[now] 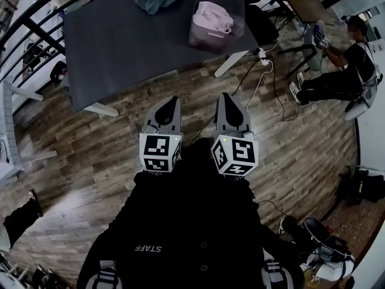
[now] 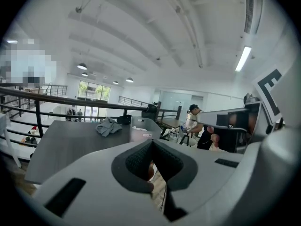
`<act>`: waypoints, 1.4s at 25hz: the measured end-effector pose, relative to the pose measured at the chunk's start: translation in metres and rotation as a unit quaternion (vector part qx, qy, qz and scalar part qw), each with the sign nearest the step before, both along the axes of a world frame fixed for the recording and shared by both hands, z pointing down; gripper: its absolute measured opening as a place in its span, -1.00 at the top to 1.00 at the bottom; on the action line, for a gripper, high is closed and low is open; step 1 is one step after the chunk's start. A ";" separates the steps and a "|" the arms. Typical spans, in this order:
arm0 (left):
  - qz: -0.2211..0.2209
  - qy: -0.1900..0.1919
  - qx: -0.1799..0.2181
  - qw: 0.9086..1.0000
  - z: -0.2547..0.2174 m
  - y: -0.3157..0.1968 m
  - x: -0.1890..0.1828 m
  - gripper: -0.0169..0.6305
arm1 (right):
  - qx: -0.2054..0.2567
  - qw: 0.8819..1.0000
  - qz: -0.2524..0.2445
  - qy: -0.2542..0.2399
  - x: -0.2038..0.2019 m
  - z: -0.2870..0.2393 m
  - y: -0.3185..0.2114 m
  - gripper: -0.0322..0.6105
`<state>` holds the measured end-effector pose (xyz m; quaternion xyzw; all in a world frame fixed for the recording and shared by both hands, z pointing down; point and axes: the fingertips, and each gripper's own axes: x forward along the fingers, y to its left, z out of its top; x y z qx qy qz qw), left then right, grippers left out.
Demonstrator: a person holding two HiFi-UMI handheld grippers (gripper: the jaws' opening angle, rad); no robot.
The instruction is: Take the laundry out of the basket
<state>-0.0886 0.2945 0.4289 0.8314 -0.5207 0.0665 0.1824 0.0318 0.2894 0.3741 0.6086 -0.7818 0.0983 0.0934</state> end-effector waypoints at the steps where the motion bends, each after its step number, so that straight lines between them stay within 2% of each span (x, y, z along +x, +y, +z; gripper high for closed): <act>1: -0.001 0.001 0.002 1.000 -0.001 -0.002 -0.001 0.94 | -0.001 1.000 0.000 0.000 -0.001 0.001 -0.002 0.85; 8: -0.021 -0.007 -0.027 0.999 0.019 -0.024 -0.014 0.94 | -0.011 1.000 -0.005 -0.008 -0.007 0.014 -0.032 0.85; 15: -0.040 -0.004 -0.029 0.999 0.030 -0.083 0.005 0.94 | -0.013 0.999 -0.027 -0.021 0.009 0.029 -0.100 0.85; 19: -0.062 -0.007 -0.029 0.998 0.030 -0.140 0.010 0.94 | -0.011 0.999 -0.031 -0.032 0.023 0.031 -0.165 0.85; 23: -0.079 -0.001 -0.023 0.997 0.018 -0.219 0.028 0.94 | -0.007 0.999 -0.036 -0.036 0.046 0.023 -0.238 0.85; 28: -0.080 -0.005 -0.026 0.996 0.010 -0.306 0.060 0.94 | -0.018 0.998 -0.039 -0.039 0.079 0.023 -0.321 0.85; 35: -0.080 -0.015 -0.037 0.996 0.008 -0.397 0.100 0.94 | -0.031 0.997 -0.053 -0.041 0.112 0.026 -0.406 0.85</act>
